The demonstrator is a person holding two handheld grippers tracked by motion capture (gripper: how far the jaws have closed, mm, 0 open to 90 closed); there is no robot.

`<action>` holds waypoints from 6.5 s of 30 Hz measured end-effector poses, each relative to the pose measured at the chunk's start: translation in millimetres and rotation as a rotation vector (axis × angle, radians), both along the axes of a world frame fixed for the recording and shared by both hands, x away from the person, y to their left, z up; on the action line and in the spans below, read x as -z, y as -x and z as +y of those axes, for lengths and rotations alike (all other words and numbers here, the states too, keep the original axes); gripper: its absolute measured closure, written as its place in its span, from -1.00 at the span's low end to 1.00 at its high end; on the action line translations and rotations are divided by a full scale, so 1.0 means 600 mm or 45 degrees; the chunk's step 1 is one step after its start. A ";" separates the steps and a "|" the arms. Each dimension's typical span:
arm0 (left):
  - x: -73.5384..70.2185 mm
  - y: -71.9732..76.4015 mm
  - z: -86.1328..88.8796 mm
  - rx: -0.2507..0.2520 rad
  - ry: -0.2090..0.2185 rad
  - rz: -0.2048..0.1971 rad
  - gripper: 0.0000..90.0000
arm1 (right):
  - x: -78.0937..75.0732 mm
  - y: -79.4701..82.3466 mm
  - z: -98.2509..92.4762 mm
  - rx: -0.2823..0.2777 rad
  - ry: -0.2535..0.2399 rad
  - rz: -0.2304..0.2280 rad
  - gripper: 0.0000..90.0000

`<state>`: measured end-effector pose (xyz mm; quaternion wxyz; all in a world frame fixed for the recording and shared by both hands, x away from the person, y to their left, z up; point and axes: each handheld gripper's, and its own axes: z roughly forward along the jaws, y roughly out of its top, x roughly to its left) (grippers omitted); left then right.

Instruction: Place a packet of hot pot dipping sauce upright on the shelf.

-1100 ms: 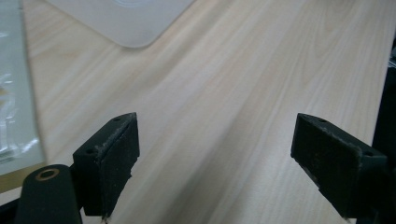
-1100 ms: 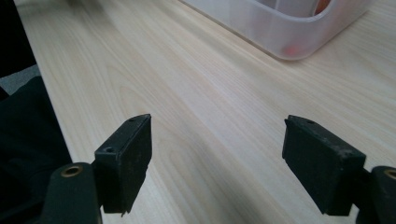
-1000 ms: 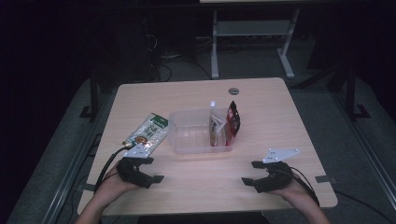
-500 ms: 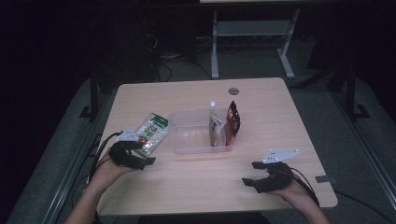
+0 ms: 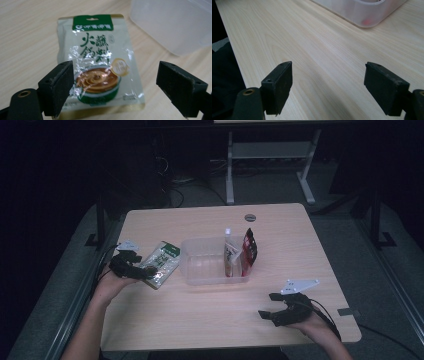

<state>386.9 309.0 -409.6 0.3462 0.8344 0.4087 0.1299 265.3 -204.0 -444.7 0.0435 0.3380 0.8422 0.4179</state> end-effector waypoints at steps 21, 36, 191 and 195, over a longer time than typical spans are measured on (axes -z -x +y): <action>0.076 -0.058 0.021 -0.040 -0.030 0.106 -0.71 | 0.001 -0.003 -0.002 -0.004 0.004 -0.005 -0.51; 0.087 -0.060 0.014 -0.043 -0.110 0.085 -0.70 | 0.002 -0.002 -0.002 0.000 0.010 0.005 -0.51; -0.031 0.134 -0.246 0.891 0.364 -0.001 1.00 | -0.016 -0.056 0.075 -0.402 -0.389 0.232 0.35; -0.026 0.130 -0.241 0.881 0.360 -0.003 1.00 | -0.017 -0.056 0.075 -0.416 -0.399 0.227 0.50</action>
